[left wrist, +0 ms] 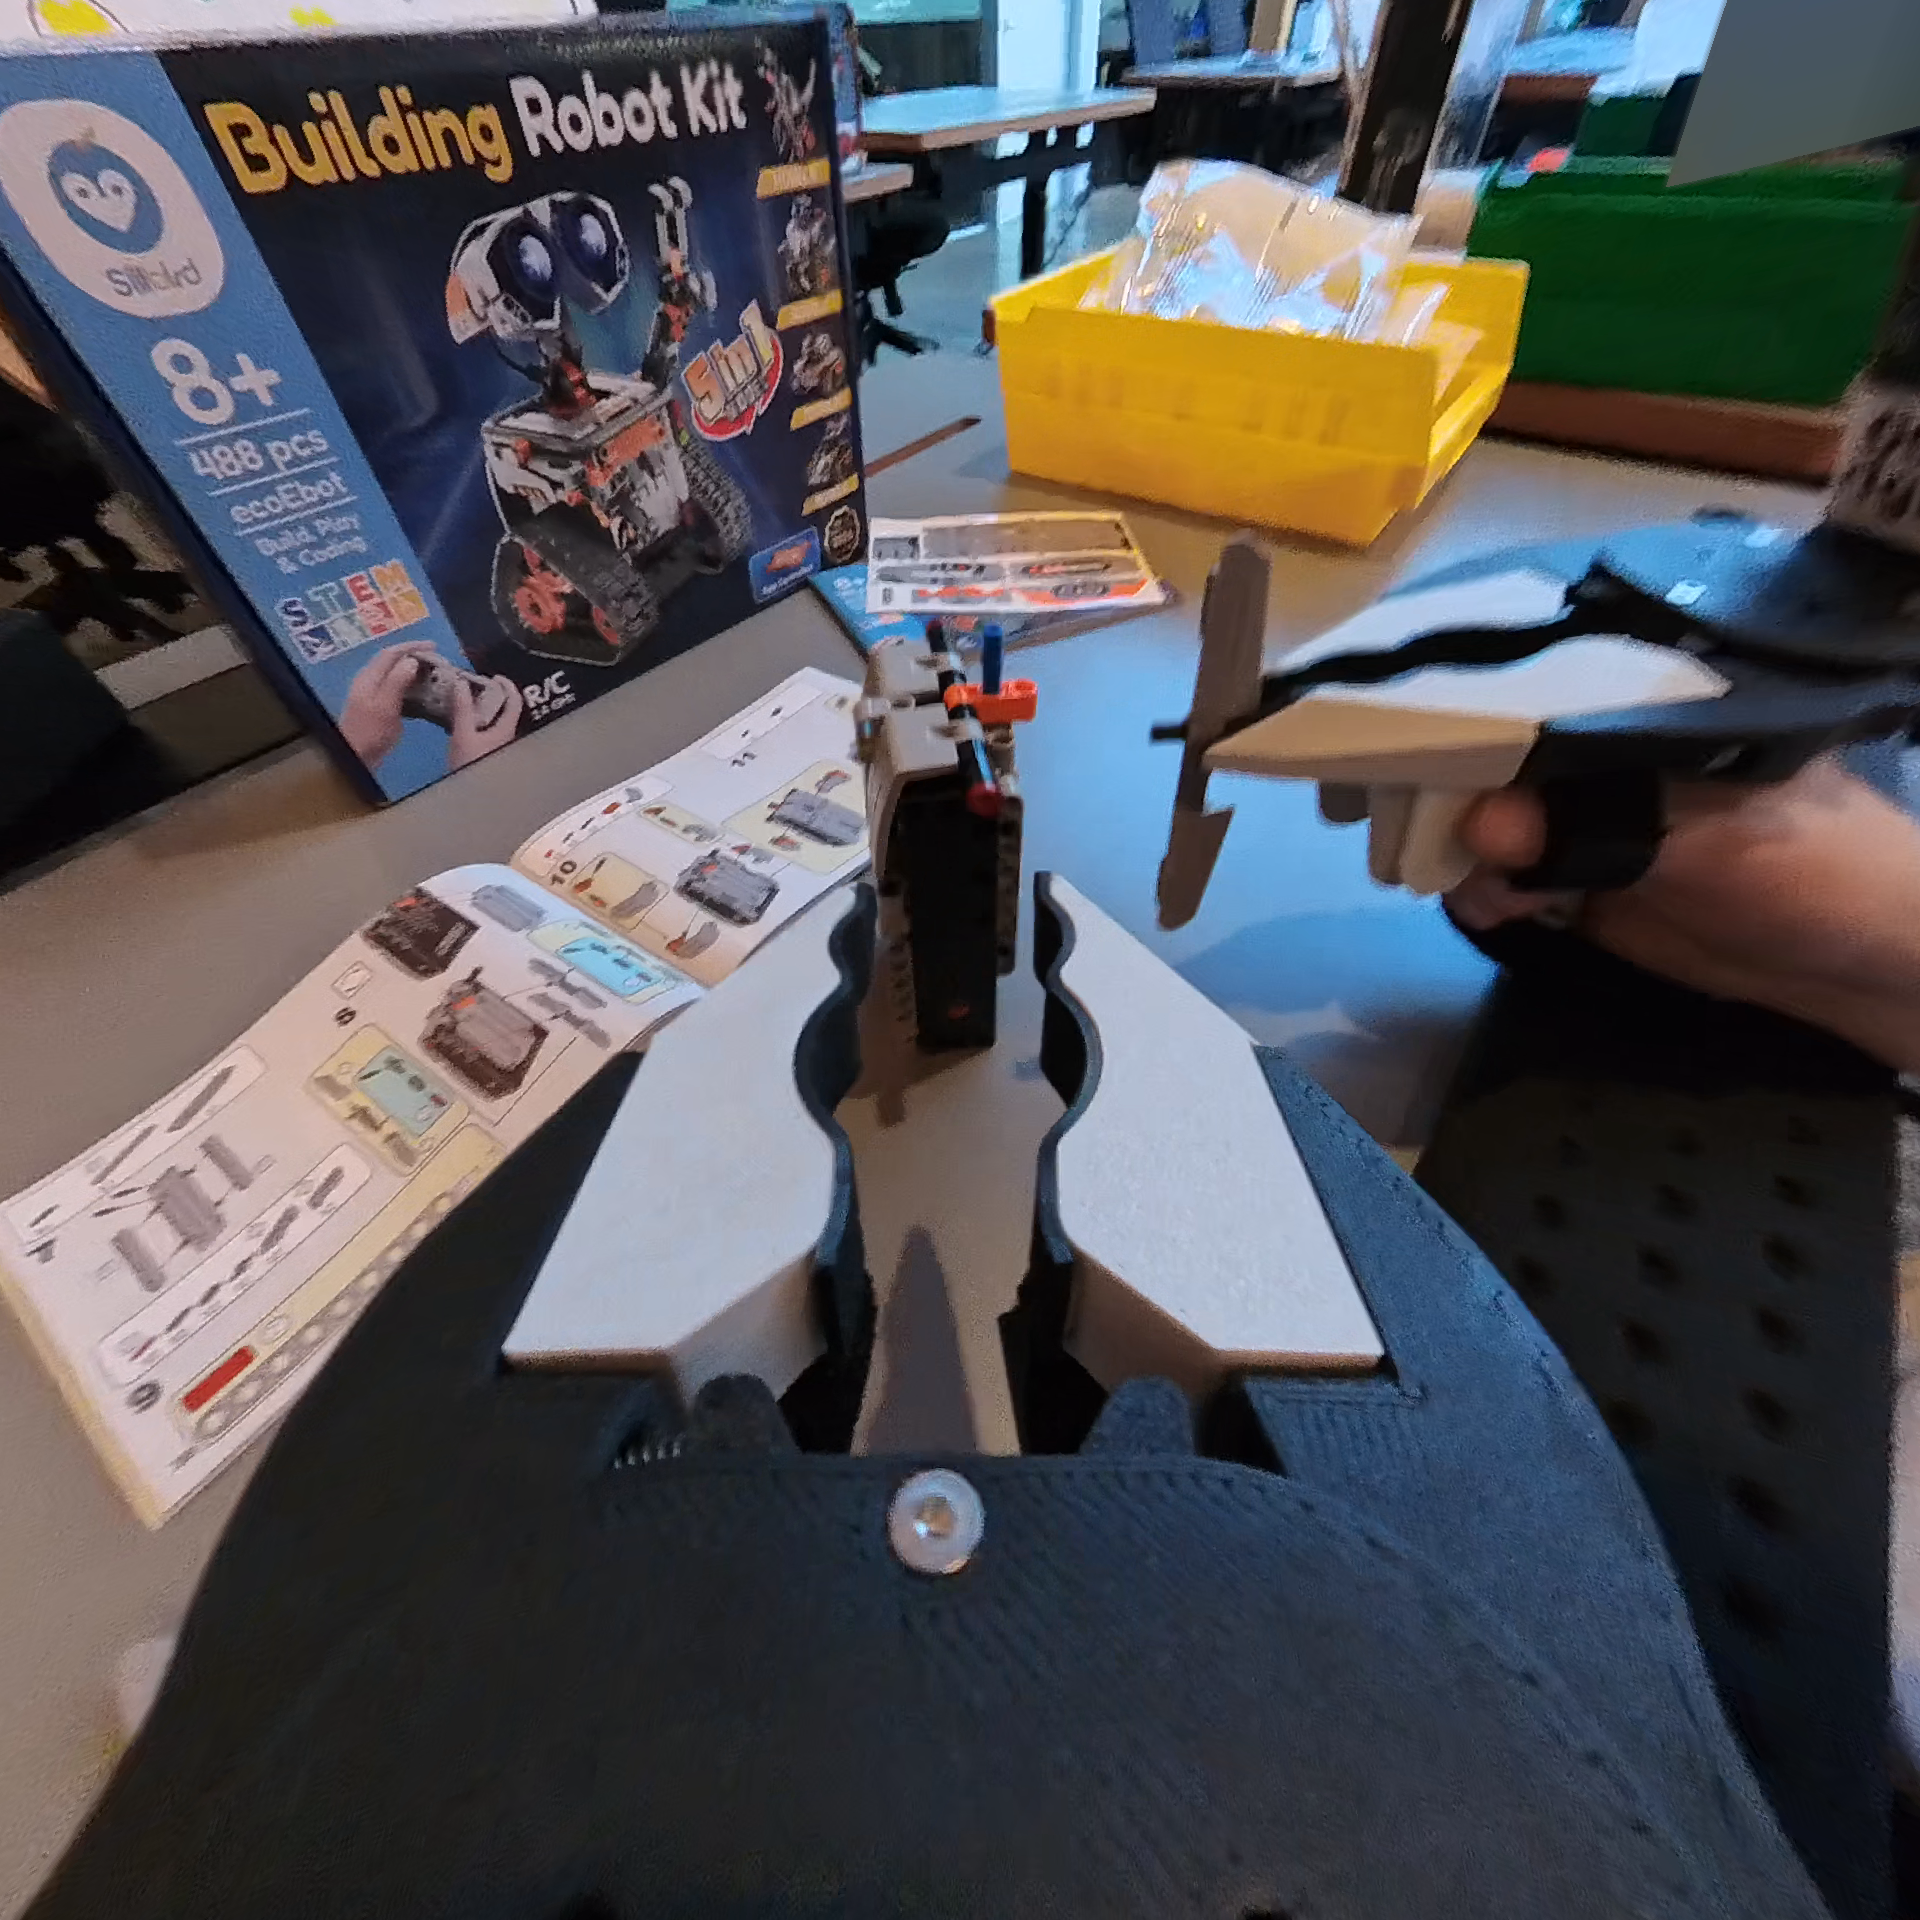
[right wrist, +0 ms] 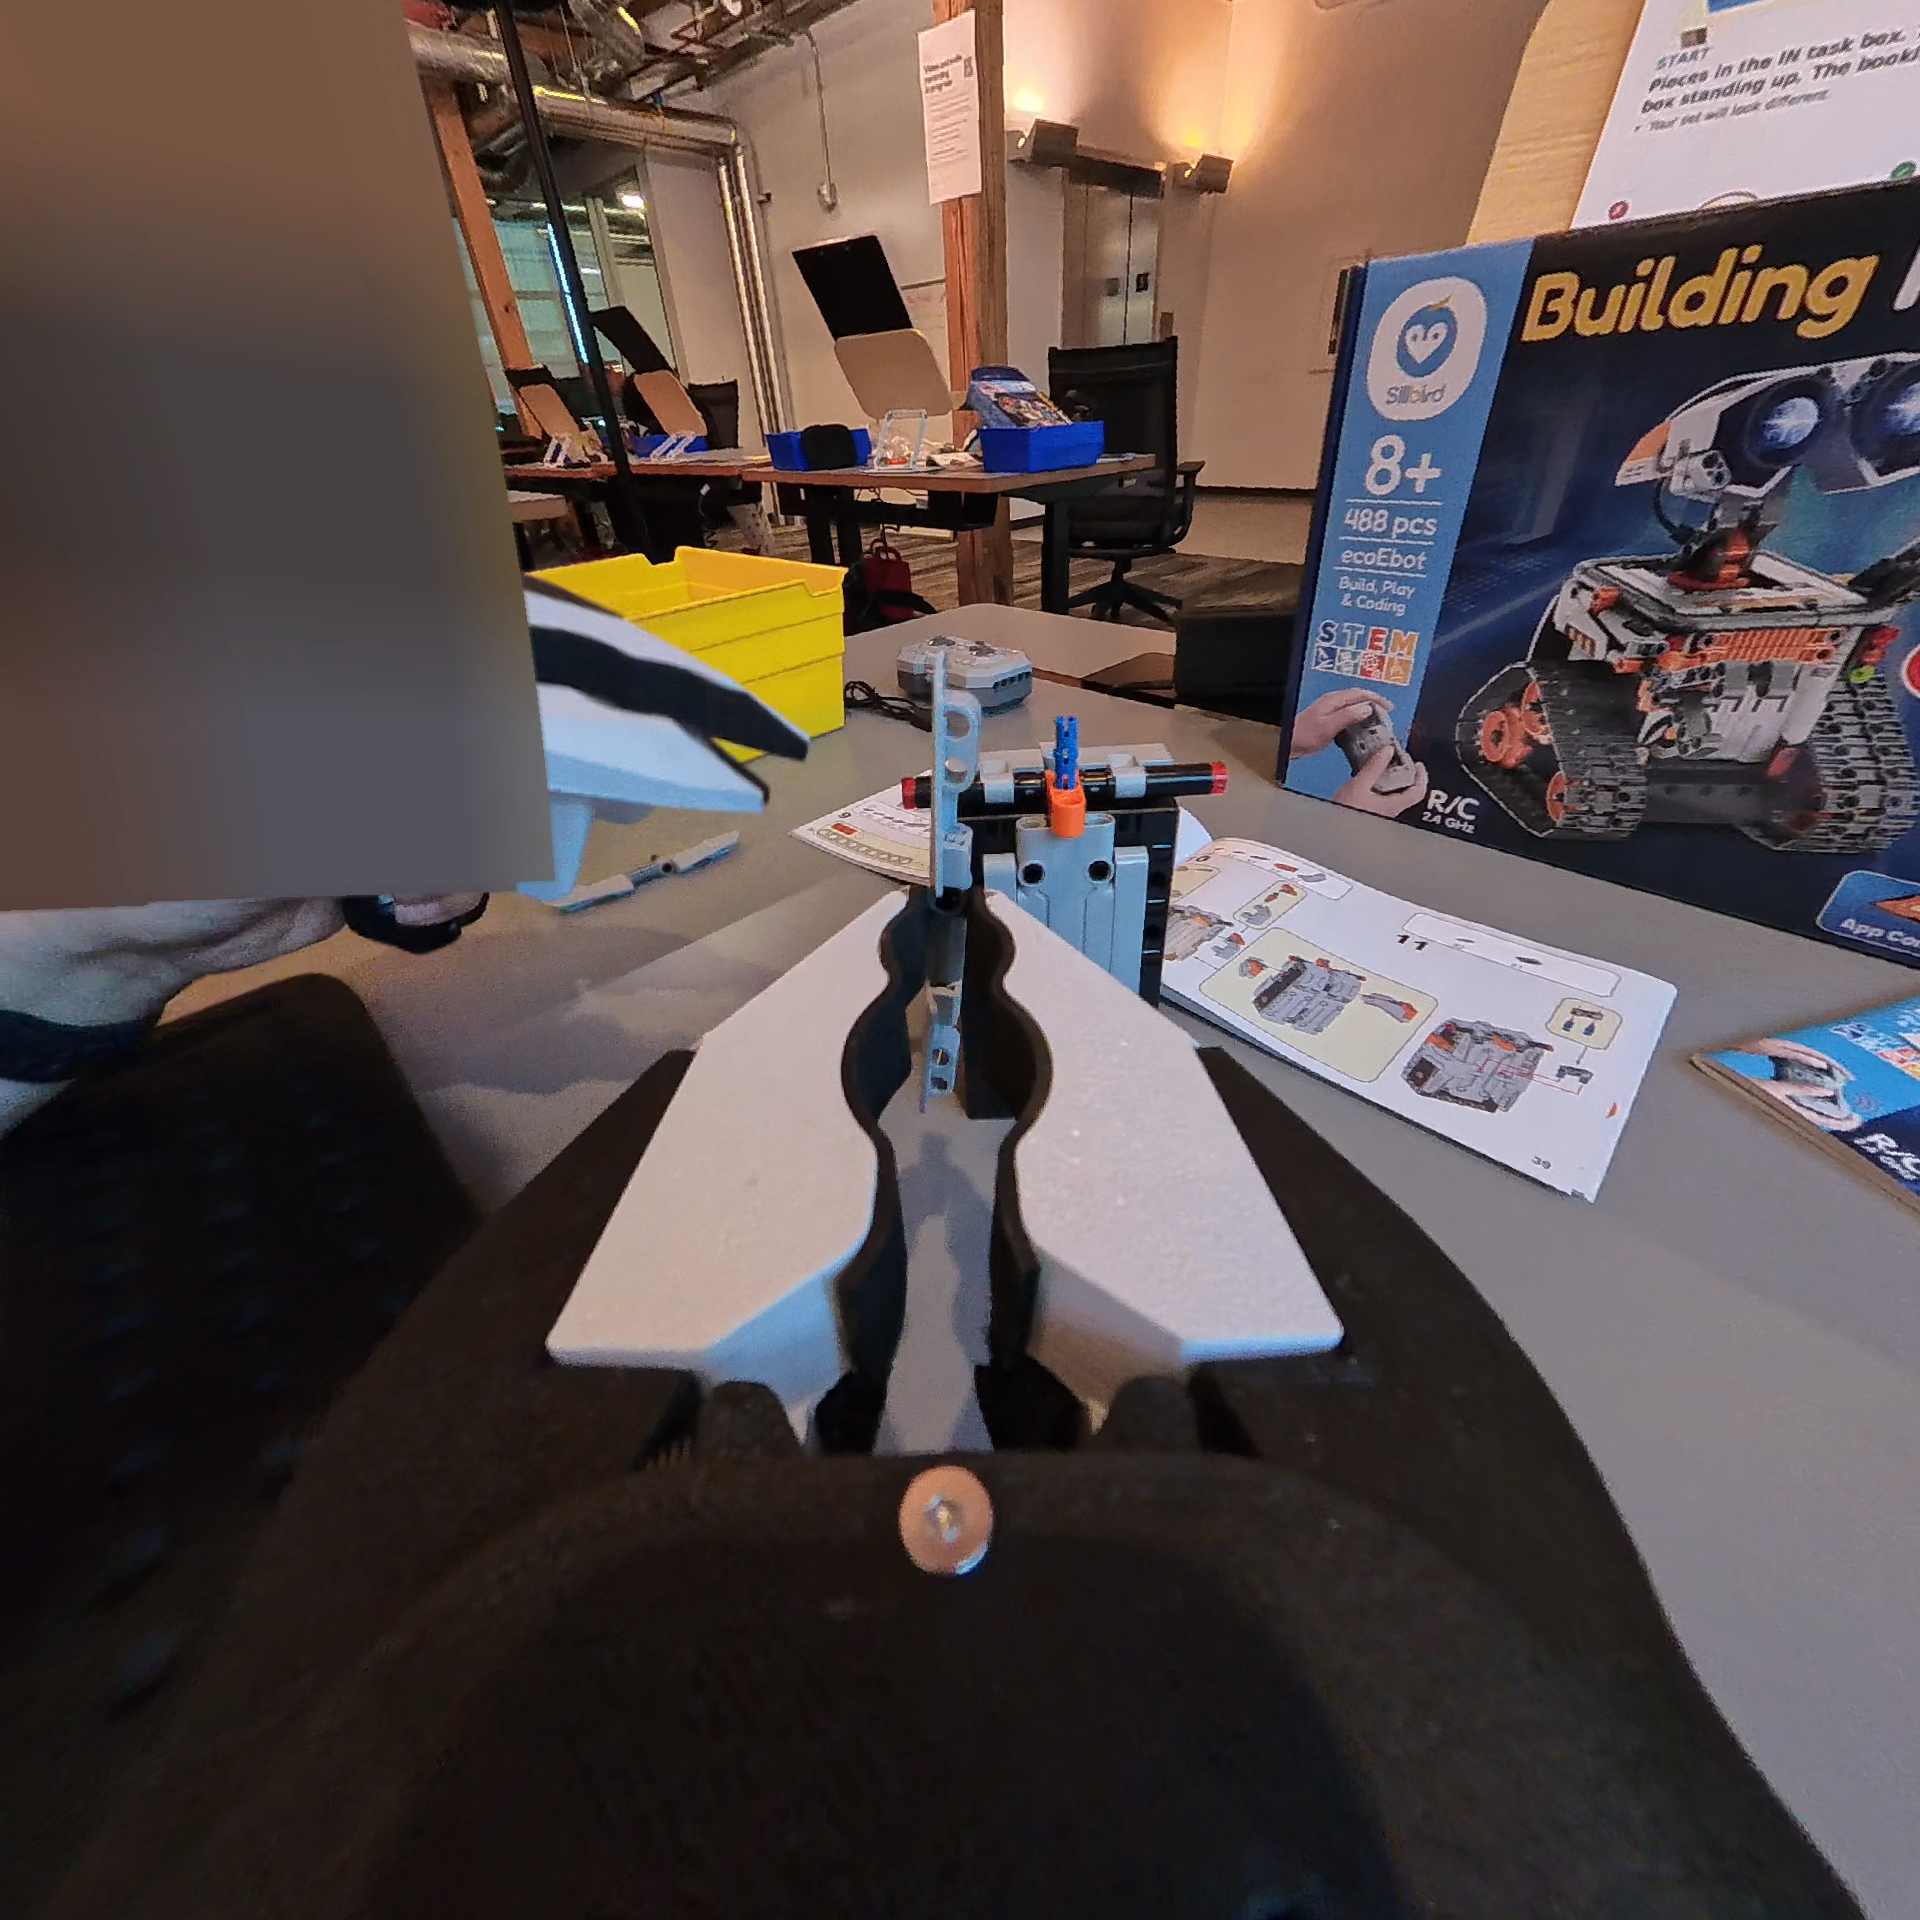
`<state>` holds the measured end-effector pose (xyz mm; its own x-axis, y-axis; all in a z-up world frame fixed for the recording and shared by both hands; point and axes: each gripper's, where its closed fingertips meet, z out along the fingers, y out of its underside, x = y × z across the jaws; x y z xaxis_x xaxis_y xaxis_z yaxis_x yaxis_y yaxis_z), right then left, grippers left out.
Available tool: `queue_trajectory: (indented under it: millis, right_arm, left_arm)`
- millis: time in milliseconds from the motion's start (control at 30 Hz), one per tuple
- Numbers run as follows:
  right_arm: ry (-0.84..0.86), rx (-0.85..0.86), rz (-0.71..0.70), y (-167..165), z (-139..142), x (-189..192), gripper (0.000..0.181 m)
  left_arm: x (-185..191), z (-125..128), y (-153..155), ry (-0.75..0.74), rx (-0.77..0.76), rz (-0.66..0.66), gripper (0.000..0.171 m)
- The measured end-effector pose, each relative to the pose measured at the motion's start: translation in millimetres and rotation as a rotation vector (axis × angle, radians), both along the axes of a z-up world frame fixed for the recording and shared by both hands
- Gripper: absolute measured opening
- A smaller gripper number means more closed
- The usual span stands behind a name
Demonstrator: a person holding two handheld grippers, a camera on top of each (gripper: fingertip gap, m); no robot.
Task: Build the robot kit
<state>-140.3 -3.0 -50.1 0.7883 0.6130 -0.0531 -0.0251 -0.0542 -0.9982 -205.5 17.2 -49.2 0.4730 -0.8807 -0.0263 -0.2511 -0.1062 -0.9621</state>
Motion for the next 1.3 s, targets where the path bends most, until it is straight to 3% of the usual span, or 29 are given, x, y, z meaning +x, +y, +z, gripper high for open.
queue_trajectory:
  millis: [100, 300, 467, 600, 767, 933, 1100, 1200, 1300]
  right_arm:
    - [-0.015, -0.036, 0.006, 6, -10, -6, 0.004]
    - [-0.029, -0.086, 0.020, 12, -21, -13, 0.004]
    - [0.002, -0.100, 0.018, 18, -22, -12, 0.004]
    - [-0.008, -0.090, 0.031, 19, -23, -14, 0.004]
    - [-0.022, -0.071, 0.029, 18, -21, -15, 0.004]
    - [0.025, 0.007, 0.037, 8, -4, -9, 0.005]
    - [0.000, 0.158, -0.027, -2, 20, 16, 0.004]
    - [-0.036, 0.234, -0.032, -6, 32, 31, 0.005]
    - [-0.075, 0.310, -0.002, -7, 43, 41, 0.004]
  left_arm:
    - [11, -2, 4, -0.032, -0.058, -0.038, 0.027]
    - [18, -39, 23, 0.060, -0.098, -0.018, 0.040]
    - [21, -39, 30, 0.034, -0.112, -0.064, 0.054]
    - [28, -33, 27, 0.031, -0.082, -0.136, 0.048]
    - [29, -40, 25, 0.048, -0.090, -0.129, 0.043]
    - [21, -42, 16, 0.013, -0.128, -0.093, 0.040]
    - [14, -39, 16, 0.019, -0.072, -0.053, 0.041]
    - [16, -50, 22, 0.046, -0.110, -0.044, 0.051]
    - [21, -58, 23, 0.054, -0.129, -0.069, 0.051]
